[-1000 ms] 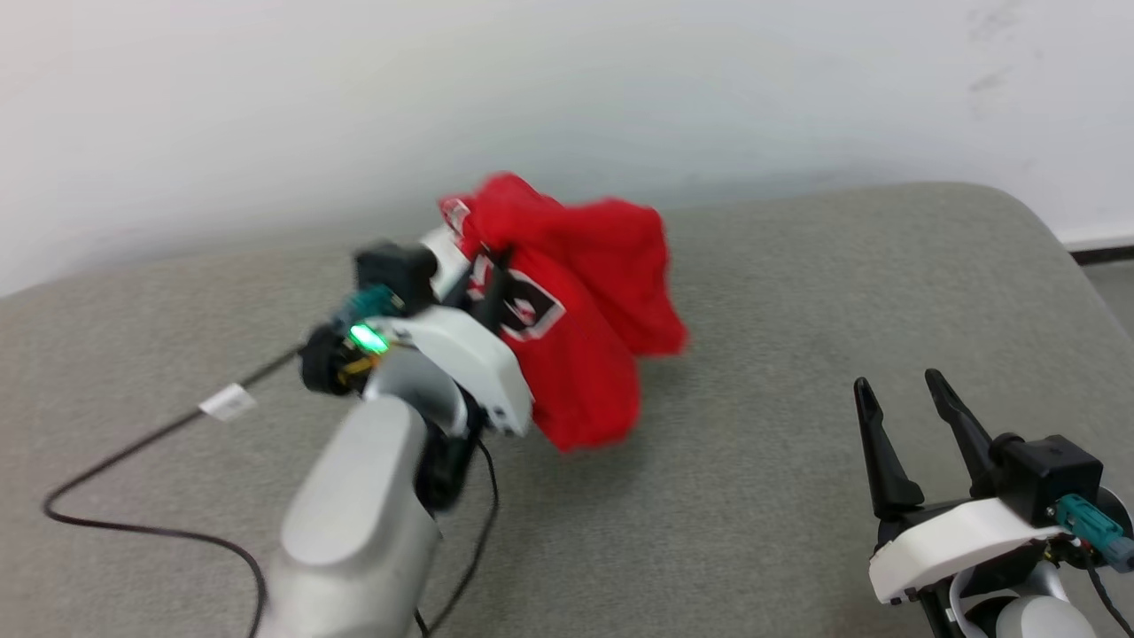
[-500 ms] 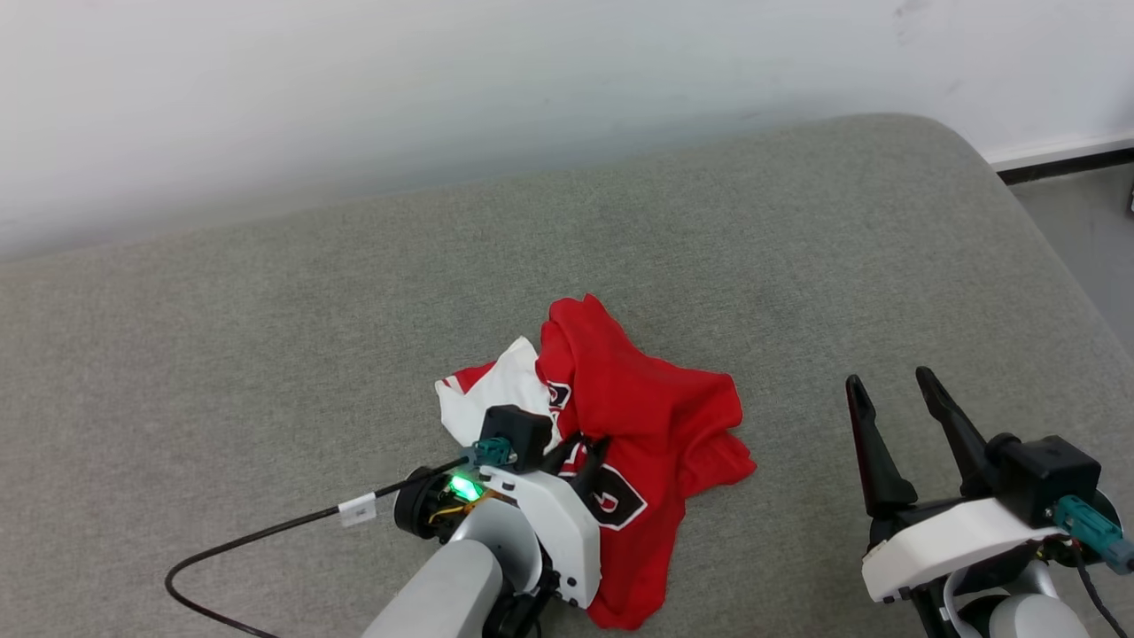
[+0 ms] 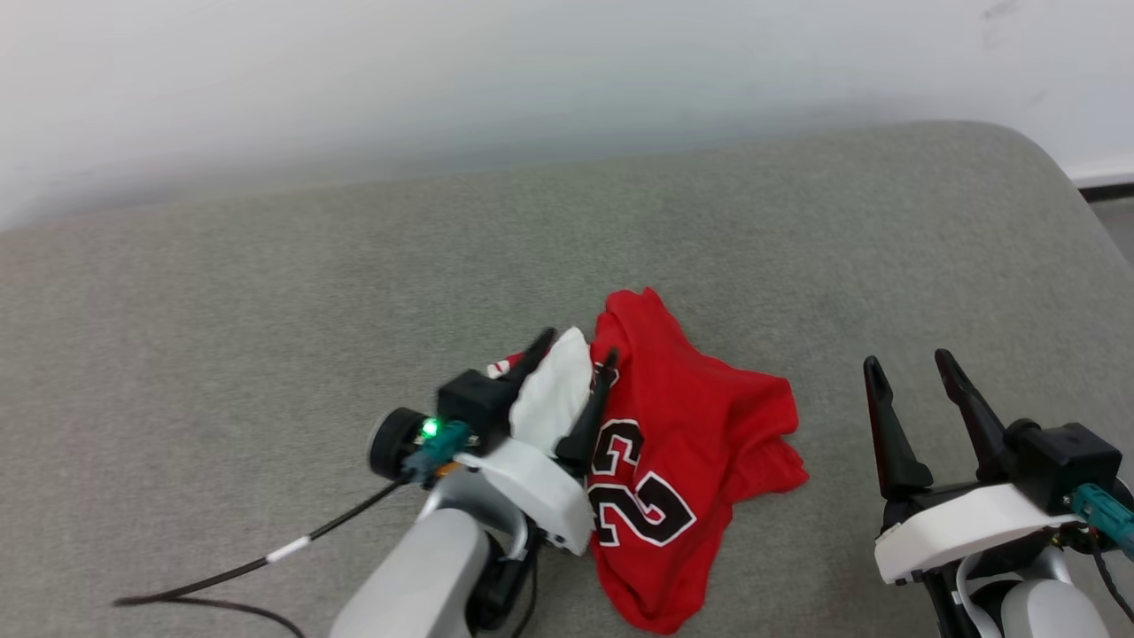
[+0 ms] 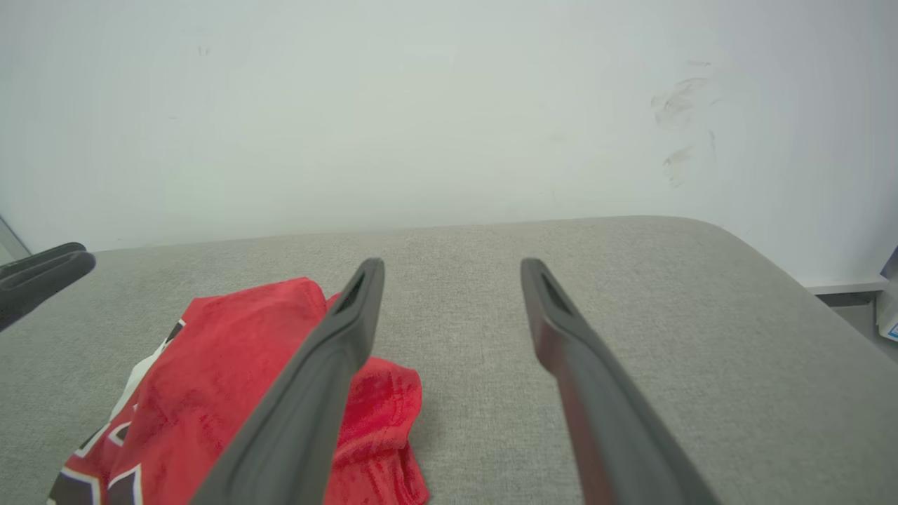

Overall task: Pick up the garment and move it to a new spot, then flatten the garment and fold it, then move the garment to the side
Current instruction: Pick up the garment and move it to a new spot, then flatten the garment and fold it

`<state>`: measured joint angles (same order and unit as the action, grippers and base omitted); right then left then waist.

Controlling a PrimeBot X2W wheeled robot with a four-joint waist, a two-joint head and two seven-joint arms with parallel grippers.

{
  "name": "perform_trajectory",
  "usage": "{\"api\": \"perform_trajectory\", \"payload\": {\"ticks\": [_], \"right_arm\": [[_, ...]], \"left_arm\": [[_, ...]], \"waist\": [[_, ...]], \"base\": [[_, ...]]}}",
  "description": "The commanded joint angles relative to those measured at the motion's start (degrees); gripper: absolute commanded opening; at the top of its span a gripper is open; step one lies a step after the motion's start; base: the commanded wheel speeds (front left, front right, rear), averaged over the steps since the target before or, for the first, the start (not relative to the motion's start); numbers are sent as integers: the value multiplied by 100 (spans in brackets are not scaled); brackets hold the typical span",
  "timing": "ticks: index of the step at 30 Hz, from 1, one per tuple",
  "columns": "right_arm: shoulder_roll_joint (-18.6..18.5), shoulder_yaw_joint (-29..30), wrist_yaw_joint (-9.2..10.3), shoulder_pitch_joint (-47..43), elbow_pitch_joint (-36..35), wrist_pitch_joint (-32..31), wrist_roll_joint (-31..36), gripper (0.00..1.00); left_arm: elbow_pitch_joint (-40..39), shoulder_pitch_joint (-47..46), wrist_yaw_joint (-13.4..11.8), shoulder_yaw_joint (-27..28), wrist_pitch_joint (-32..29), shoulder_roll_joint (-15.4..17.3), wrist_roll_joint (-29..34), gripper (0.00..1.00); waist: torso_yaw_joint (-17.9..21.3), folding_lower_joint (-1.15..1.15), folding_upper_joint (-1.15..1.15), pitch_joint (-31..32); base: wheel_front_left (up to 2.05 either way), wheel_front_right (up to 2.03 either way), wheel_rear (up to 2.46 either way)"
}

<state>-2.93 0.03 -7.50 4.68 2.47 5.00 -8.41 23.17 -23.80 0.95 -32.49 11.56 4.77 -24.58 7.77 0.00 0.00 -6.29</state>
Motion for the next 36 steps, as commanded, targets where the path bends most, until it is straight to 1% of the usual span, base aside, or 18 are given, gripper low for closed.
{"api": "perform_trajectory", "payload": {"ticks": [1, 8, 11, 15, 17, 18, 21, 29, 36], "right_arm": [[8, 36, 2, -28, 7, 4, 35, 100], [8, 170, 2, -166, -84, -71, 113, 100], [8, 165, 2, -227, -125, -114, 135, 100], [8, 174, 2, -292, -172, -177, 154, 100], [9, 166, 2, -361, -194, -199, 145, 100], [9, 166, 2, -361, -194, -199, 145, 100], [8, 143, 2, -485, -241, -268, 138, 100], [8, 121, 2, -667, -325, -356, 120, 100], [8, 128, 2, -716, -378, -442, 98, 100]], "left_arm": [[-146, 137, -110, 123, 74, 89, -25, 100], [-588, 468, -628, 811, 175, 470, -261, 100], [-687, 617, -837, 1154, 223, 691, -344, 100], [-713, 903, -996, 1421, 221, 964, -396, 100], [-697, 1019, -1000, 1434, 212, 1066, -374, 100], [-697, 1019, -1000, 1434, 212, 1066, -374, 100], [-722, 1257, -1063, 1377, 192, 1163, -318, 100], [-881, 1480, -1096, 1200, 80, 1186, -256, 100], [-978, 1557, -1165, 1167, 38, 1182, -279, 100]], "waist": [[-145, 0, 0, 112], [-542, 0, 0, 338], [-679, 0, 0, 408], [-813, 0, 0, 531], [-864, 0, 0, 615], [-864, 0, 0, 615], [-874, 0, 0, 724], [-830, 0, 0, 843], [-810, 0, 0, 868]], "base": [[0, 0, 0], [0, 0, 0], [0, 0, 0], [0, 0, 0], [0, 0, 0], [0, 0, 0], [0, 0, 0], [0, 0, 0], [0, 0, 0]]}}
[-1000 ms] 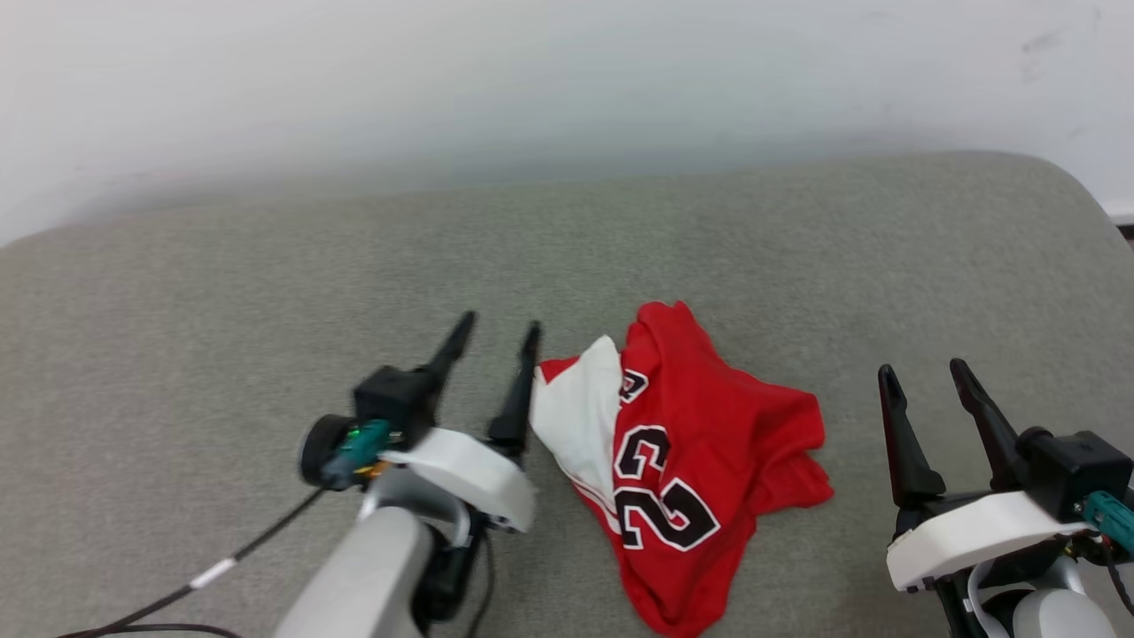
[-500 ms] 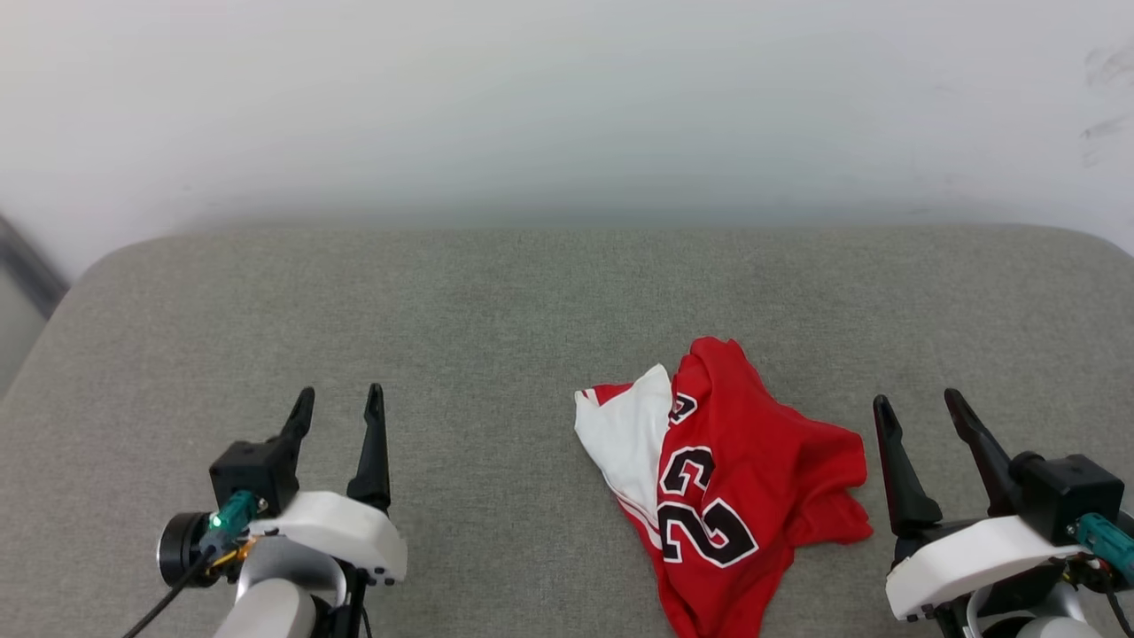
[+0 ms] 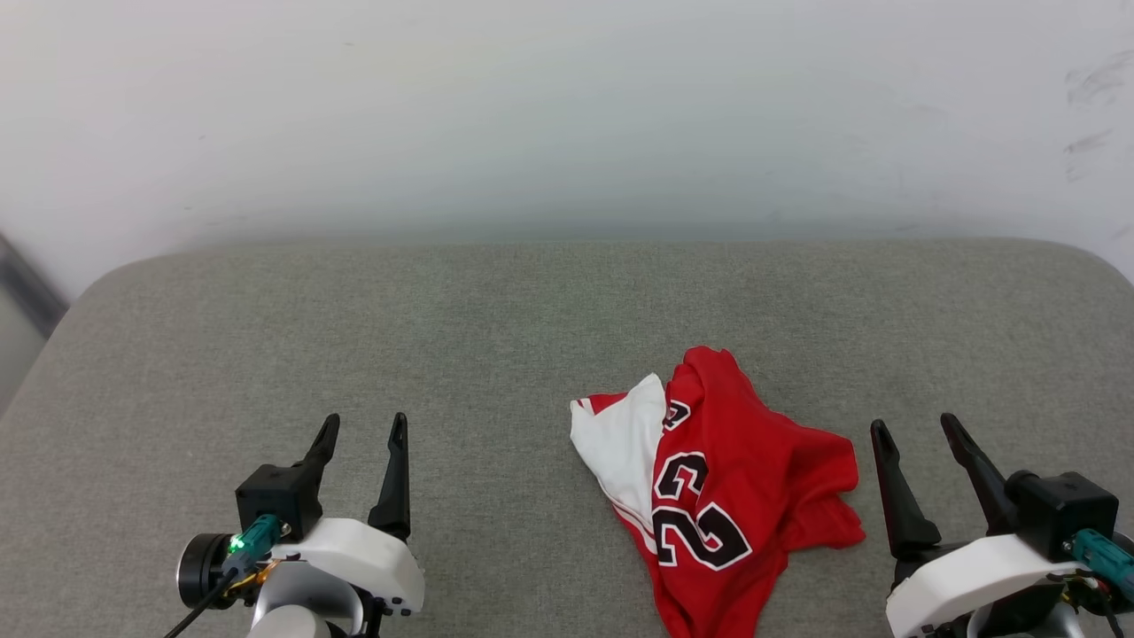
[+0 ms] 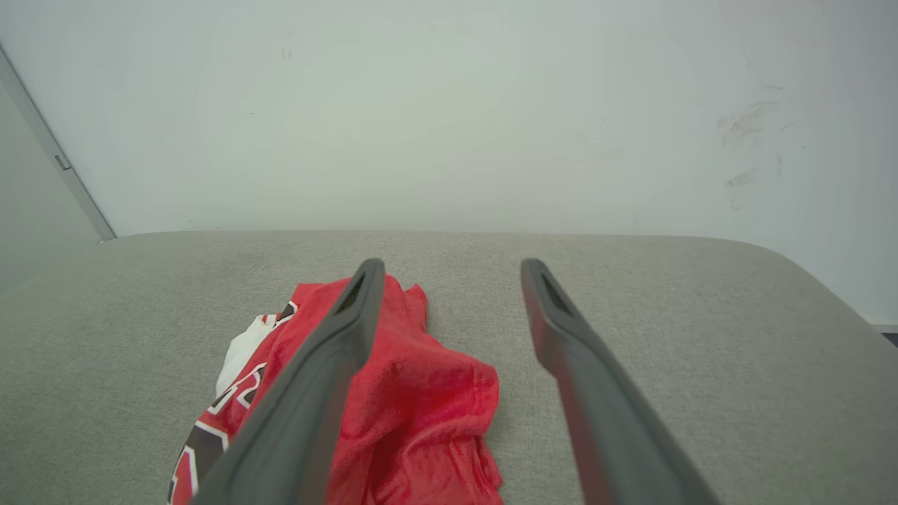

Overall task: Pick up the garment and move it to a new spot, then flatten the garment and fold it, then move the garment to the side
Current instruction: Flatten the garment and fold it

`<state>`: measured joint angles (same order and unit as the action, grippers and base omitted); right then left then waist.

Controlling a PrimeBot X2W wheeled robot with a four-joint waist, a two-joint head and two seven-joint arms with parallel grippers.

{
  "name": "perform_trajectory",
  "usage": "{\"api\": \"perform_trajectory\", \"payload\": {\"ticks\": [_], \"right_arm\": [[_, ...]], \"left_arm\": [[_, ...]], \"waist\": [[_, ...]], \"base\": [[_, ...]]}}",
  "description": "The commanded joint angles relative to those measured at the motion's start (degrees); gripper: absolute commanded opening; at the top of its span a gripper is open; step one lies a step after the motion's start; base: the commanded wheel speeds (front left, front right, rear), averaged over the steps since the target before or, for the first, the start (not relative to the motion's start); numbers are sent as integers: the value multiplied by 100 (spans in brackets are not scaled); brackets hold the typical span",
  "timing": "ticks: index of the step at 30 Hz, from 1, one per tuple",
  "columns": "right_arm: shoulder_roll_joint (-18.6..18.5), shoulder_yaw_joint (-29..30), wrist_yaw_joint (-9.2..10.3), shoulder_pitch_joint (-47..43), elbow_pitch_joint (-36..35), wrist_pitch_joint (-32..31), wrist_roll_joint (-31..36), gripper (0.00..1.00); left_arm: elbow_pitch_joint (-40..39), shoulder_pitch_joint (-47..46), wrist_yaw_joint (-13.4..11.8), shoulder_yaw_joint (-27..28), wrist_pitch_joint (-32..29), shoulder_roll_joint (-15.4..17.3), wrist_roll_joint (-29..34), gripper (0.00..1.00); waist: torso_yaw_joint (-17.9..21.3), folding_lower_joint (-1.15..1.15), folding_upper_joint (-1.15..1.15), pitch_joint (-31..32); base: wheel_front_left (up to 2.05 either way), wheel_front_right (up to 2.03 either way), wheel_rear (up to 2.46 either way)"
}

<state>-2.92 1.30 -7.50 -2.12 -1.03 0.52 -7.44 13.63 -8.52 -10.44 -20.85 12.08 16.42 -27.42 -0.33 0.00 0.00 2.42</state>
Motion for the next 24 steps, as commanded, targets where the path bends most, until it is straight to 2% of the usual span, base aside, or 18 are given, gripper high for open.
{"api": "perform_trajectory", "payload": {"ticks": [1, 6, 11, 12, 13, 14, 20, 24], "right_arm": [[7, 0, 2, -30, -28, -9, 4, 100], [7, 33, 2, 12, 34, -102, -36, 100], [8, 252, 1, 110, 348, -655, -351, 100], [5, 306, 2, 151, 439, -828, -454, 100], [7, 501, 1, 372, 653, -1423, -569, 100], [5, 529, 1, 444, 724, -1664, -570, 100], [-255, 439, 1, 1063, 1057, -2906, -787, 100], [-412, 321, 1, 1443, 1295, -3464, -863, 100]], "left_arm": [[-27, 24, -27, -2, -18, 22, 8, 100], [-87, 2, -77, -14, -11, 6, 9, 100], [-165, -87, -100, -45, -20, -8, 36, 100], [-182, -114, -103, -58, -21, -16, 52, 100], [-245, -207, -74, -110, -17, -18, 77, 100], [-271, -270, -66, -127, -13, -18, 96, 100], [-341, -649, 37, -203, 60, -102, 157, 100], [-299, -836, 90, -241, 112, -154, 197, 100]], "waist": [[2, 0, 0, -7], [16, 0, 0, -23], [0, 0, 0, -100], [-13, 0, 0, -130], [-73, 0, 0, -286], [-102, 0, 0, -379], [-326, 0, 0, -909], [-427, 0, 0, -1151]], "base": [[0, 0, 0], [0, 0, 0], [0, 0, 0], [0, 0, 0], [0, 0, 0], [0, 0, 0], [0, 0, 0], [0, 0, 0]]}}
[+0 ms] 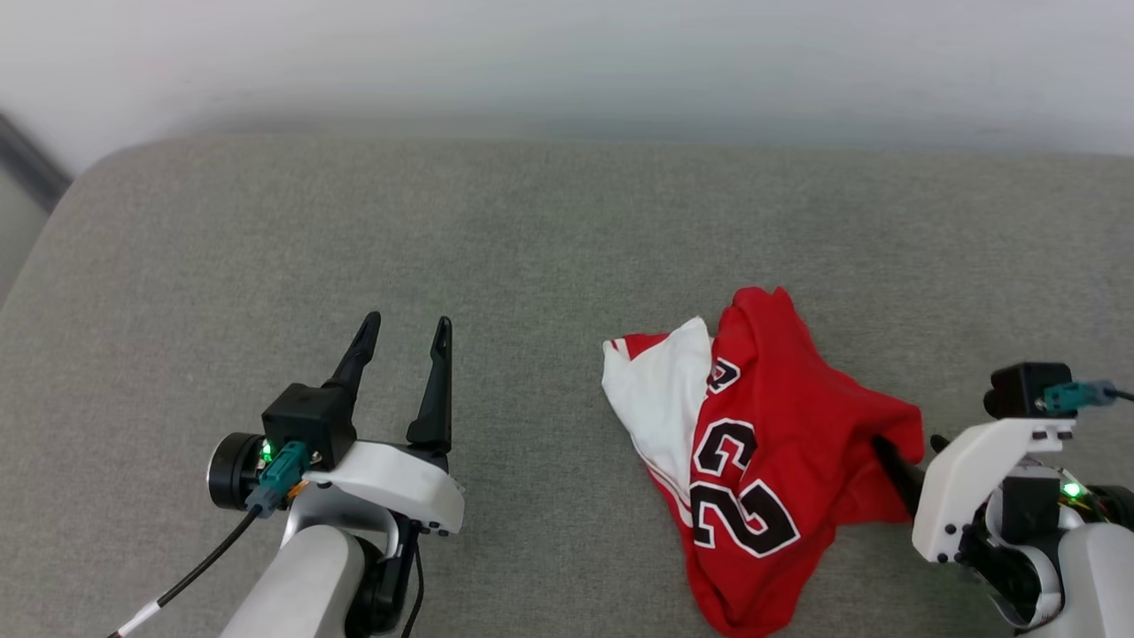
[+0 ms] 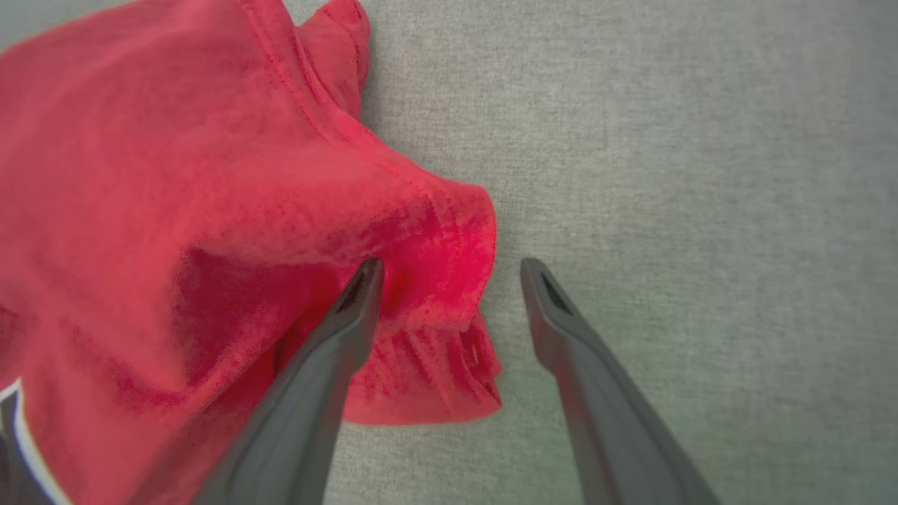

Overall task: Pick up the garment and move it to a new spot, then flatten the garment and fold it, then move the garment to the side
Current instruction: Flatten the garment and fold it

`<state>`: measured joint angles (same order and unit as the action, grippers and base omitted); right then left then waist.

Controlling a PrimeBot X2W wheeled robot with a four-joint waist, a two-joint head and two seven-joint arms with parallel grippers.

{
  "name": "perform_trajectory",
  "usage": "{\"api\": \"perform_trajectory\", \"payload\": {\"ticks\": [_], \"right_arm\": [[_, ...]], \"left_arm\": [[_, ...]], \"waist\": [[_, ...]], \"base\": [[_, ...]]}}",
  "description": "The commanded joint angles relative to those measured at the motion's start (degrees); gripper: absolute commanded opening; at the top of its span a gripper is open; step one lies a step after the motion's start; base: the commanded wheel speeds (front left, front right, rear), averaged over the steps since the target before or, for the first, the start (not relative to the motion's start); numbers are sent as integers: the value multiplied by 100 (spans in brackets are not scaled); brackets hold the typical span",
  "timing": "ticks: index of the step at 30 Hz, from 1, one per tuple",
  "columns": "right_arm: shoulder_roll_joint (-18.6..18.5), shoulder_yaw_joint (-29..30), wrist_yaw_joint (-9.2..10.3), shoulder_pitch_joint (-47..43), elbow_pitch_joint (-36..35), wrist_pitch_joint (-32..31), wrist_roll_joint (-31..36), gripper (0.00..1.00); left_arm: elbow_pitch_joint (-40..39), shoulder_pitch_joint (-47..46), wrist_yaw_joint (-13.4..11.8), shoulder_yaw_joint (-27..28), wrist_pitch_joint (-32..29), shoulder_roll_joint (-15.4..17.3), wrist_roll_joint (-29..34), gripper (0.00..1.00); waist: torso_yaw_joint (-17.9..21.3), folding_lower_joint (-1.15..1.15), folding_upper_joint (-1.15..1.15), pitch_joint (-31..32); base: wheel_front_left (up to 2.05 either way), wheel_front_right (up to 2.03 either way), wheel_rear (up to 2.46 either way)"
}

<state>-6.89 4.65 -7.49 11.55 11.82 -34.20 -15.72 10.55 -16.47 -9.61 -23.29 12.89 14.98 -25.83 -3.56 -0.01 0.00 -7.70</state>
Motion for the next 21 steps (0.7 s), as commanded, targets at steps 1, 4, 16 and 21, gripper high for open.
{"api": "perform_trajectory", "payload": {"ticks": [1, 4, 16, 21], "right_arm": [[-50, -45, 0, 137, 83, -86, -64, 100], [-110, -131, 0, 258, 263, -293, -158, 84], [-304, 182, 1, 28, -714, 430, -60, 0], [60, 1131, 1, -728, -1361, 419, 174, 0]], "left_arm": [[19, -73, 21, -11, 44, -26, 48, 100], [72, -138, 50, -23, 67, -60, 20, 100], [256, 148, -45, 71, 130, 11, -65, 100], [246, 320, -85, 67, 81, 56, -110, 100]], "waist": [[-126, 1, 0, -181], [-168, 1, 0, -252], [72, 1, 0, 114], [166, 1, 0, 358]], "base": [[0, 0, 0], [0, 0, 0], [0, 0, 0], [0, 0, 0]]}}
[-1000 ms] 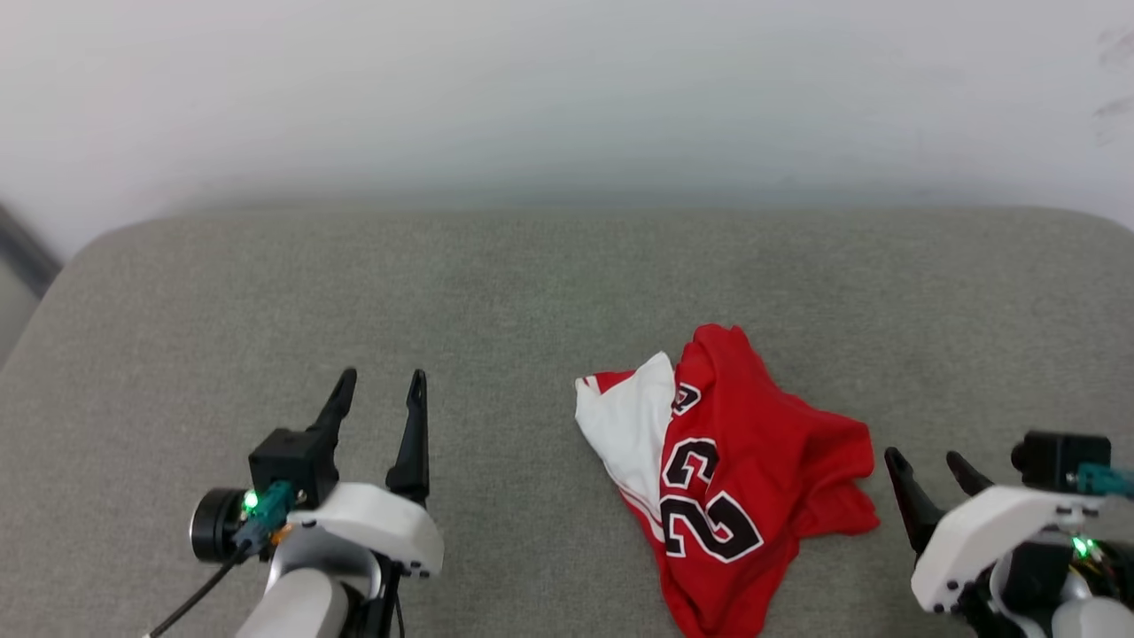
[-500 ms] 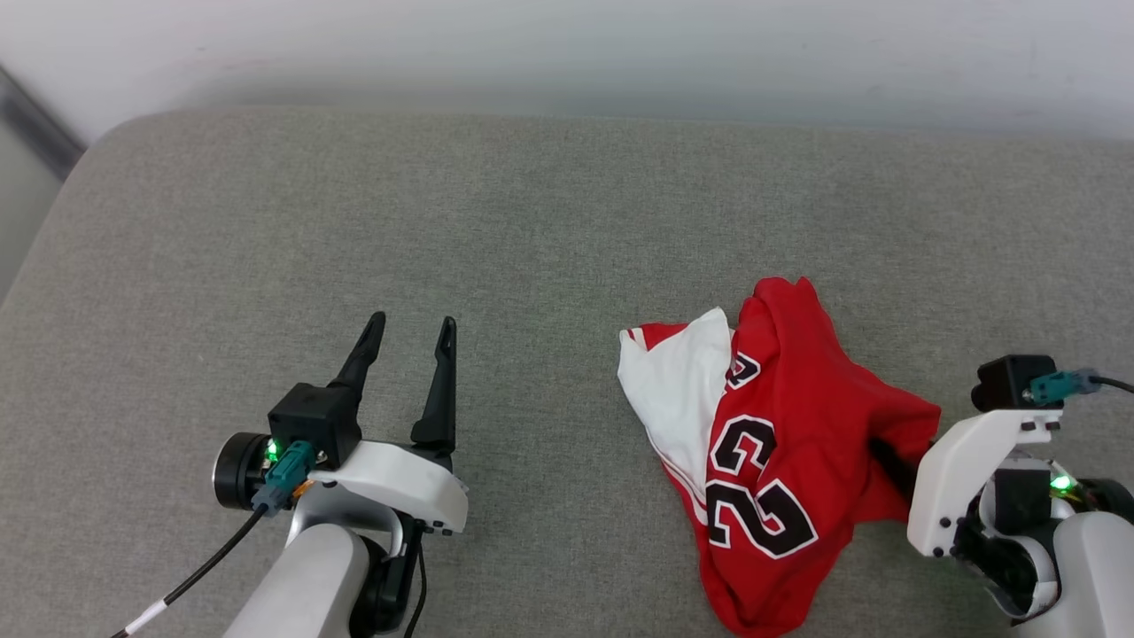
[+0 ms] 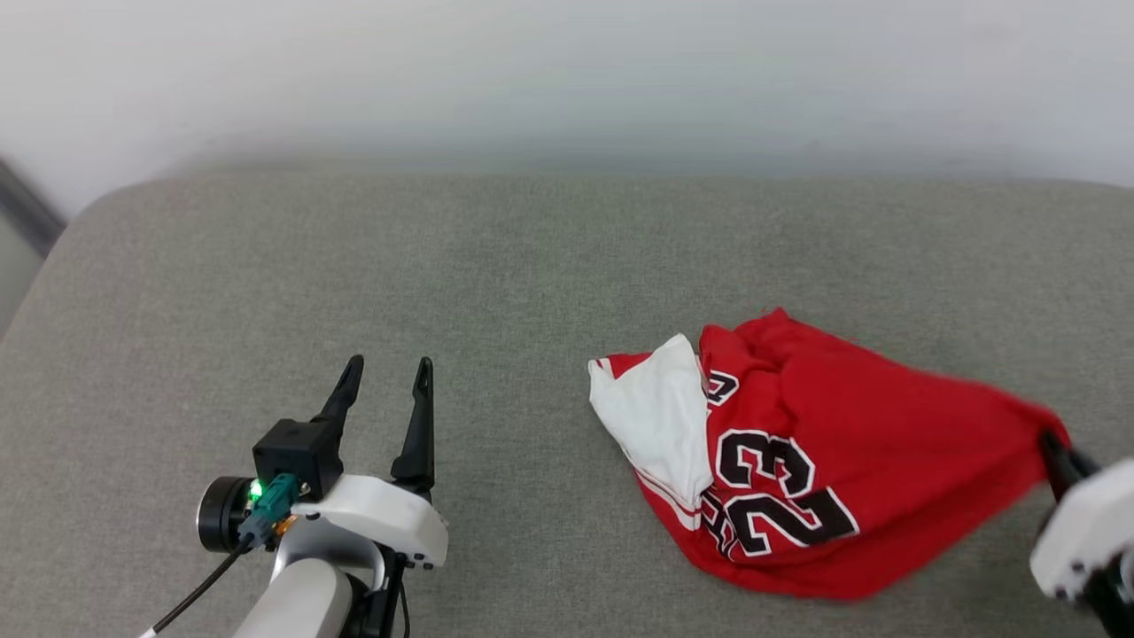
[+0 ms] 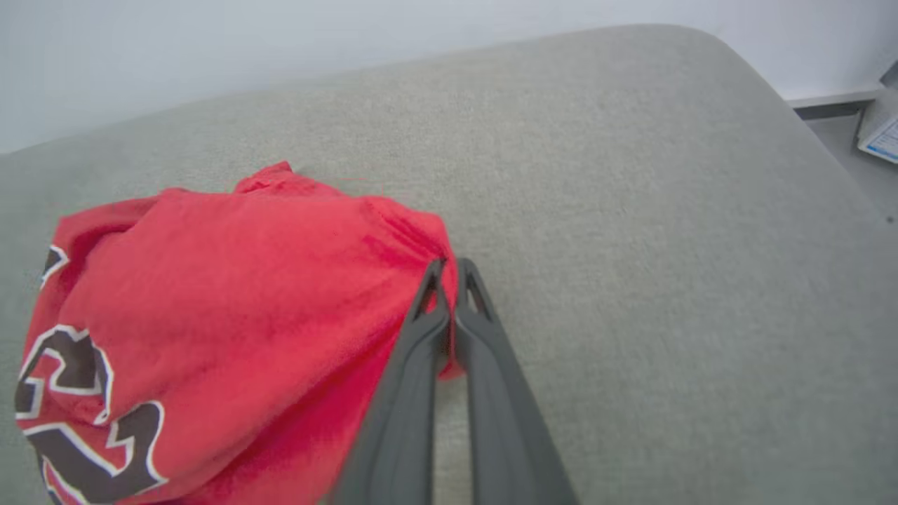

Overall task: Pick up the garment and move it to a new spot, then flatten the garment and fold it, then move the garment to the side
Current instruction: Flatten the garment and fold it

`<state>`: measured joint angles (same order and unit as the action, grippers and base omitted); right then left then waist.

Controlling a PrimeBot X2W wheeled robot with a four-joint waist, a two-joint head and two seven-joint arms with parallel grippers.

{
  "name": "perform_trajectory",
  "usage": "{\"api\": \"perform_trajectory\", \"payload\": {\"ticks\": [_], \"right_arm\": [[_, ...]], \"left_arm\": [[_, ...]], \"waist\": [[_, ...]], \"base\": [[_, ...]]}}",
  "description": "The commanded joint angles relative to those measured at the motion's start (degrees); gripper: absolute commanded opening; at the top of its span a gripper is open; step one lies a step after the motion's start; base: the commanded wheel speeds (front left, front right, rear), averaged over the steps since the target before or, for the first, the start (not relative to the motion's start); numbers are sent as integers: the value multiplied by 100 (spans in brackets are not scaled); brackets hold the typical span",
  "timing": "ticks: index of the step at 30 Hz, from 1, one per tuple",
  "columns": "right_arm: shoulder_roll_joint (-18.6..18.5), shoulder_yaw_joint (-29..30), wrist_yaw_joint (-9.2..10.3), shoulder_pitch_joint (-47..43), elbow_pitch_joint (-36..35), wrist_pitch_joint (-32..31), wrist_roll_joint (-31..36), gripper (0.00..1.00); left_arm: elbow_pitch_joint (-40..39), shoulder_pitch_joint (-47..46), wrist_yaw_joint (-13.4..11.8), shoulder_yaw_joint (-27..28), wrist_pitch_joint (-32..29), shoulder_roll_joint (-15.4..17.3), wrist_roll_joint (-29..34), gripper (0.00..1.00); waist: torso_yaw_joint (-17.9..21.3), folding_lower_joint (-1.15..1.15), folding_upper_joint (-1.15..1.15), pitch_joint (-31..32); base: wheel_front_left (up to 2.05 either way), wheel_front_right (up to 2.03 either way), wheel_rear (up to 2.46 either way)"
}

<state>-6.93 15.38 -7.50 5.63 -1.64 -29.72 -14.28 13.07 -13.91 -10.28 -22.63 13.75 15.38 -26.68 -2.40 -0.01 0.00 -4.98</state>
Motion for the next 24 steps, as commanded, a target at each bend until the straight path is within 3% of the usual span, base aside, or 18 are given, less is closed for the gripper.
{"api": "perform_trajectory", "payload": {"ticks": [1, 7, 8, 9, 10, 15, 19, 24], "right_arm": [[151, 258, 2, -341, -50, -70, 30, 0], [396, 793, 2, -1285, 684, -272, -53, 0], [398, 762, 1, -1345, 845, -201, -48, 27], [401, 701, 2, -1395, 1007, -110, -64, 86], [407, 610, 1, -1417, 1138, 24, -189, 100], [402, 213, 1, -1184, 1222, 1290, -378, 100], [400, -54, 2, -979, 1012, 2325, -94, 100], [406, -346, 1, -814, 758, 2985, 216, 100]], "left_arm": [[-8, 99, -30, -6, -18, 26, -21, 100], [-38, 273, -94, -41, -117, 78, -47, 100], [-38, 308, -113, -49, -134, 83, -57, 100], [-39, 346, -126, -52, -142, 86, -65, 100], [-43, 385, -138, -55, -166, 94, -75, 100], [-101, 568, -227, -16, -207, 135, -121, 100], [-140, 649, -268, -38, -248, 163, -122, 100], [-161, 664, -273, -58, -293, 212, -128, 100]], "waist": [[57, 1, 0, 136], [53, 1, 0, 320], [49, 1, 0, 351], [40, 1, 0, 383], [32, 1, 0, 417], [55, 1, 0, 550], [35, 1, 0, 632], [13, 1, 0, 703]], "base": [[0, 0, 0], [0, 0, 0], [0, 0, 0], [0, 0, 0], [0, 0, 0], [0, 0, 0], [0, 0, 0], [0, 0, 0]]}}
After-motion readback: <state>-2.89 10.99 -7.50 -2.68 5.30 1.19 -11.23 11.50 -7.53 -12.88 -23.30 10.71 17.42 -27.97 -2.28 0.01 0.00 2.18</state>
